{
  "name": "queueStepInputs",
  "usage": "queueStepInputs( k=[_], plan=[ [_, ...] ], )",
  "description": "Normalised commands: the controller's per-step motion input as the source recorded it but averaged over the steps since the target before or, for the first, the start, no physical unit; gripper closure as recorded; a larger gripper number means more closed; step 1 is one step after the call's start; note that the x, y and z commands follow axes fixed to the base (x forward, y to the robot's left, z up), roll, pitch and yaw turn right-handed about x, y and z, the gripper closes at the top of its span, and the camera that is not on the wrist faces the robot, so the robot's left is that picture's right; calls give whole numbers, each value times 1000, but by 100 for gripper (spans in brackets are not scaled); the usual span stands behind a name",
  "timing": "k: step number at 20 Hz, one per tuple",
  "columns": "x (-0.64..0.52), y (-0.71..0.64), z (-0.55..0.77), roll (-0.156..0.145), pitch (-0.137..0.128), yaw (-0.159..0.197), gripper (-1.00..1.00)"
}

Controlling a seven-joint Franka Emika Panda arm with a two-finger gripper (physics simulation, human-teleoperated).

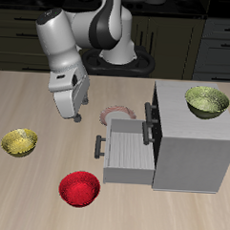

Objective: Close the bottom drawer of the white cabinet and place the yellow bowl on the plate

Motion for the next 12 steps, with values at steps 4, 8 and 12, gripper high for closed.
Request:
queueStepInputs(
  k=[4,8,12],
  plan=[
    [-38,-64,-149,-3,25,-15,-100],
    [32,-33,-128,-6,6,-5,-100],
    [40,-21,-230,5,26,-6,-100]
  ],
)
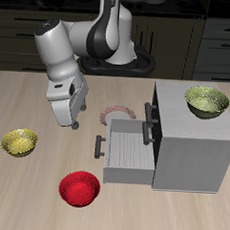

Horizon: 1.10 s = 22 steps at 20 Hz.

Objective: Close the bottom drawer of the white cabinet and place the yellow bowl on the plate

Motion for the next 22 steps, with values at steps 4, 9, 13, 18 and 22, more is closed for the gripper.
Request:
queueStepInputs(
  k=[4,9,13,18,22],
  plan=[
    [59,-27,-247,4,23,-8,-100],
    [64,-7,-213,6,19,-14,-100],
    [27,4,-330,9,32,-8,-100],
    [11,13,-162,6,13,-3,-100],
    [13,20,-386,14,47,-7,-100]
  ],
)
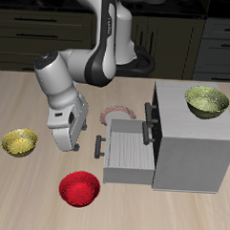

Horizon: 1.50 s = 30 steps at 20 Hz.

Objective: Close the bottom drawer of the white cabinet and place the yellow bowl on the plate

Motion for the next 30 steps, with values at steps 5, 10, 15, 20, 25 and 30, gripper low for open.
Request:
queueStepInputs(
  k=[5,10,15,20,25,30],
  plan=[
    [22,104,-139,22,12,1,-100],
    [25,66,-61,20,-15,23,-100],
    [13,32,-102,16,-6,41,-100],
    [29,161,-208,33,21,0,-100],
    [29,171,-59,33,4,0,-100],
    [23,81,-121,11,11,6,-100]
  ],
)
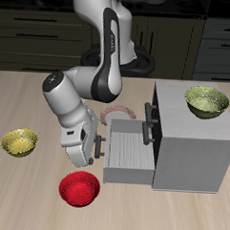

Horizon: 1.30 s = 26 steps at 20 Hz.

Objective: Close the bottom drawer of the white cabinet and place the yellow bowl on the plate

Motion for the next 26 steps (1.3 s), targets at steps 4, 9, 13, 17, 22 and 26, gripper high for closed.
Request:
queueStepInputs(
  k=[4,9,13,17,22,26],
  plan=[
    [-29,43,-91,6,8,-9,-100],
    [-29,46,-41,-1,10,-6,-100],
    [9,94,89,8,-10,-5,-100],
    [105,211,93,28,-9,4,-100],
    [112,80,88,18,-13,-8,-100],
    [134,113,38,14,-15,-11,-100]
  ],
)
